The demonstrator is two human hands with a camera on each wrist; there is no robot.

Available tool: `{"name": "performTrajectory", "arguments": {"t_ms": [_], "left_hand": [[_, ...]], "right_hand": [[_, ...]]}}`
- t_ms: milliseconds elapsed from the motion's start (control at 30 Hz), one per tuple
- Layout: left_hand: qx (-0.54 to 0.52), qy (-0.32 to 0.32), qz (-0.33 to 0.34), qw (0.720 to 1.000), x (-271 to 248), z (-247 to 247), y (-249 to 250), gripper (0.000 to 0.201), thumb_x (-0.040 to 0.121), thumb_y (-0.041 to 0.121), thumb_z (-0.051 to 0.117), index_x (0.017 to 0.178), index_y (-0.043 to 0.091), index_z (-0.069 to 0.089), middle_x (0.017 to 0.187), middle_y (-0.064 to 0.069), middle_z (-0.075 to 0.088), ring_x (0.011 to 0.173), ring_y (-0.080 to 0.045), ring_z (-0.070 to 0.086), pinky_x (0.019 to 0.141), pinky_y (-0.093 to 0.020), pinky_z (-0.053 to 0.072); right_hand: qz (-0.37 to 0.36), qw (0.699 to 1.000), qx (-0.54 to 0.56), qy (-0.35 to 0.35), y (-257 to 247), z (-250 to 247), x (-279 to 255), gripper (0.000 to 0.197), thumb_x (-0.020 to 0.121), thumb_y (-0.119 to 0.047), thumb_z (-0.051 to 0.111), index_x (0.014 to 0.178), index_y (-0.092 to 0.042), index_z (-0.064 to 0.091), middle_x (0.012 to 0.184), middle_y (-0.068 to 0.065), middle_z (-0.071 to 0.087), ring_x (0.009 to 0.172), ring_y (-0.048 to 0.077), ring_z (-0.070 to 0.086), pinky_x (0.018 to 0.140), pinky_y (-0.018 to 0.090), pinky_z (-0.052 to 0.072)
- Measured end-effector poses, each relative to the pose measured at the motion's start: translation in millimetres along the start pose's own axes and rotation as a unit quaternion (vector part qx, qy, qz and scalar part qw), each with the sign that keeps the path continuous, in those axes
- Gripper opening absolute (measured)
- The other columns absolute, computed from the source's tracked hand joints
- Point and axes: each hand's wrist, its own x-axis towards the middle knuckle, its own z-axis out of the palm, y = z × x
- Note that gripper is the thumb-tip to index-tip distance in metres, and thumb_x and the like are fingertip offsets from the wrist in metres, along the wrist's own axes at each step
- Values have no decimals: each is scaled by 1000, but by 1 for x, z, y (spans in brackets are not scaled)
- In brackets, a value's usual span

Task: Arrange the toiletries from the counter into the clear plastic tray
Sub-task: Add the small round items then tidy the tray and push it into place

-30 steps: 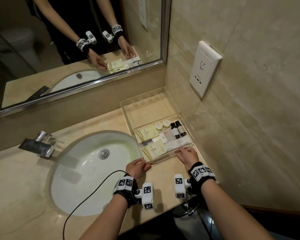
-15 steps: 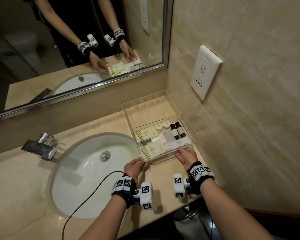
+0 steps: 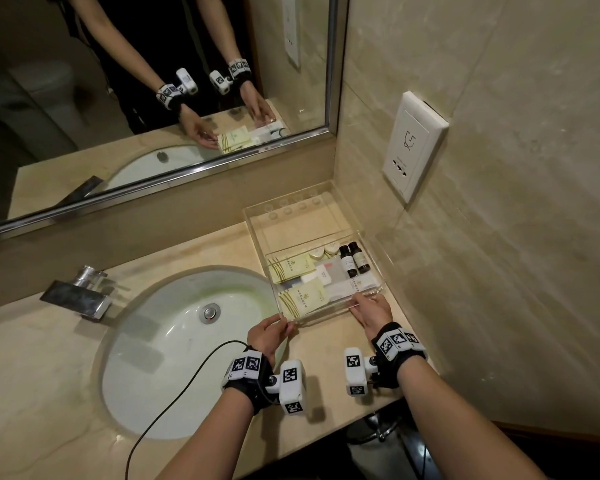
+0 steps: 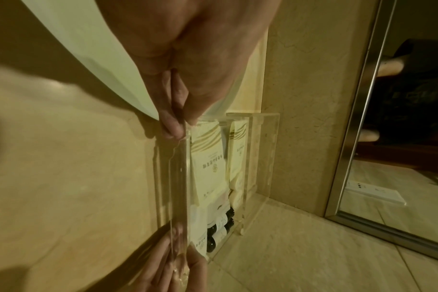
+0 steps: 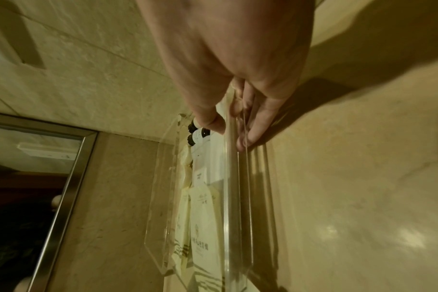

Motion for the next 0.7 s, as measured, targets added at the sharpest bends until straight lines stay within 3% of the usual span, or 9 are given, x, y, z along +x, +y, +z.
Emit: {"name": "performTrajectory", "arguments": {"t_ms": [167,267,367,467,533,600,667,700], "left_hand": [[-25,3,-4,1000,1,6,4,24,90,-7,54,114,-6,56,62,-14,72,70,-27,67,64,-23,60],[-31,8,8,999,-1,12,9,22,91,-9,50,111,-3,55,71,-17,70,66,-25,67,57,-19,59],[-37,0,7,999,0,15,14,21,92,-8,50,110,-1,54,83,-21,67,68,-25,69,60,-21,60],[-31,-13,10,999,3,18,17,13,92,-6,50,101,2,56,85,-19,67,79,-28,66,72,-25,59],[-19,-27,22,999,3,19,20,12,93,-3,51,103,0,55,84,-19,66,80,-28,62,77,-29,58],[6,-24,31,999,3,19,20,19,92,0,53,110,-2,50,86,-20,65,75,-28,61,74,-34,58],[117,27,89,989,3,18,21,20,92,8,56,108,4,46,87,-17,64,71,-28,61,69,-38,57],[210,62,149,964,3,19,23,17,91,13,56,104,6,46,87,-12,62,74,-27,61,69,-36,55]], "right_hand": [[-1,1000,-5,-15,-7,6,6,31,87,9,55,116,-2,51,105,17,63,99,26,63,94,31,52],[2,1000,-23,-17,-13,11,10,34,87,7,57,121,1,51,113,20,62,104,28,65,89,28,53],[2,999,-37,-12,-18,17,16,23,86,8,59,108,0,56,112,22,65,99,28,67,88,31,54],[6,998,-62,-21,-24,22,23,14,84,7,62,89,-6,59,109,21,69,99,28,69,91,33,55],[6,996,-80,-27,-27,24,24,9,85,0,66,85,-7,60,106,20,70,94,27,69,95,37,55],[9,997,-70,-39,-28,24,25,7,89,-4,65,86,-4,59,101,19,68,89,24,68,98,39,53],[8,997,-56,-50,-26,22,23,7,91,-4,63,85,-4,58,93,15,66,85,19,66,97,36,53],[6,996,-71,-50,-24,21,23,7,90,-6,64,85,-5,60,94,14,67,87,20,66,97,35,53]]}}
